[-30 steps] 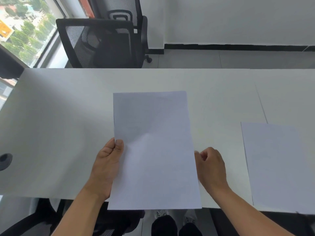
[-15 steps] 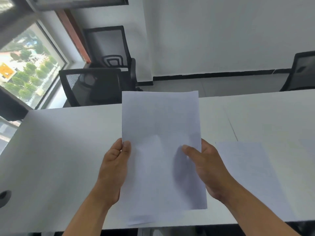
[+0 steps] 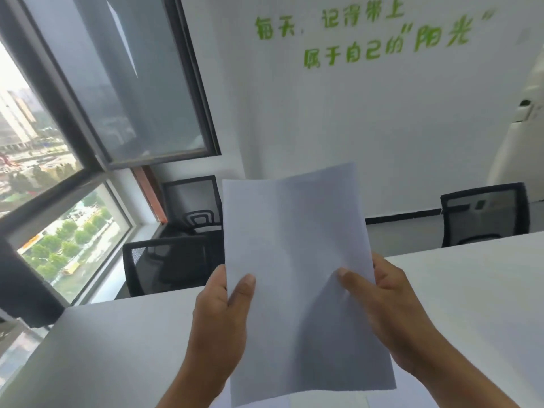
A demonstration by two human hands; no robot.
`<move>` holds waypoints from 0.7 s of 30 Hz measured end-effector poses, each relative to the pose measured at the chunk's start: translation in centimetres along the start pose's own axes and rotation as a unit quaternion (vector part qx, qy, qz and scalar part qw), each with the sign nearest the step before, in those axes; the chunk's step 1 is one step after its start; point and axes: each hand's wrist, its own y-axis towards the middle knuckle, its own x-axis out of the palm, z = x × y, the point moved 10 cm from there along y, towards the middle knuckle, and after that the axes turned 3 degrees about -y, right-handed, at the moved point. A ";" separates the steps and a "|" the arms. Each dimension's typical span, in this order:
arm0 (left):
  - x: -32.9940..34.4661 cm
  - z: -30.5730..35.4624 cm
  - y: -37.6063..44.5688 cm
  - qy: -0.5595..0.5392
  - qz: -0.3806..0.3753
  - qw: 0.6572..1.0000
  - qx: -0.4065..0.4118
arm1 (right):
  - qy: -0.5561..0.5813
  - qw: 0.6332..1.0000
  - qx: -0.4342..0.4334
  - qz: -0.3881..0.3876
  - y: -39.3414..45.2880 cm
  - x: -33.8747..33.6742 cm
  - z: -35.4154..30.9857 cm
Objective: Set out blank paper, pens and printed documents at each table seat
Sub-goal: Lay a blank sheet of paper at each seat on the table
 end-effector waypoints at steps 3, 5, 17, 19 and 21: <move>1.3 5.3 -0.5 -0.033 -0.007 0.998 0.050 | 0.027 0.999 -0.040 0.014 -1.4 -2.8 -4.7; 2.0 8.1 -0.9 -0.053 -0.014 0.996 0.074 | 0.042 0.997 -0.061 0.021 -2.5 -4.2 -7.1; 1.7 19.0 -3.4 -0.169 -0.095 0.971 0.142 | 0.075 0.979 -0.146 0.121 -12.1 -7.6 -16.9; 1.3 20.1 -3.8 -0.170 -0.116 0.968 0.143 | 0.072 0.972 -0.162 0.156 -14.1 -7.9 -17.8; 1.3 20.9 -4.6 -0.154 -0.131 0.966 0.159 | 0.064 0.964 -0.176 0.190 -16.2 -8.3 -18.3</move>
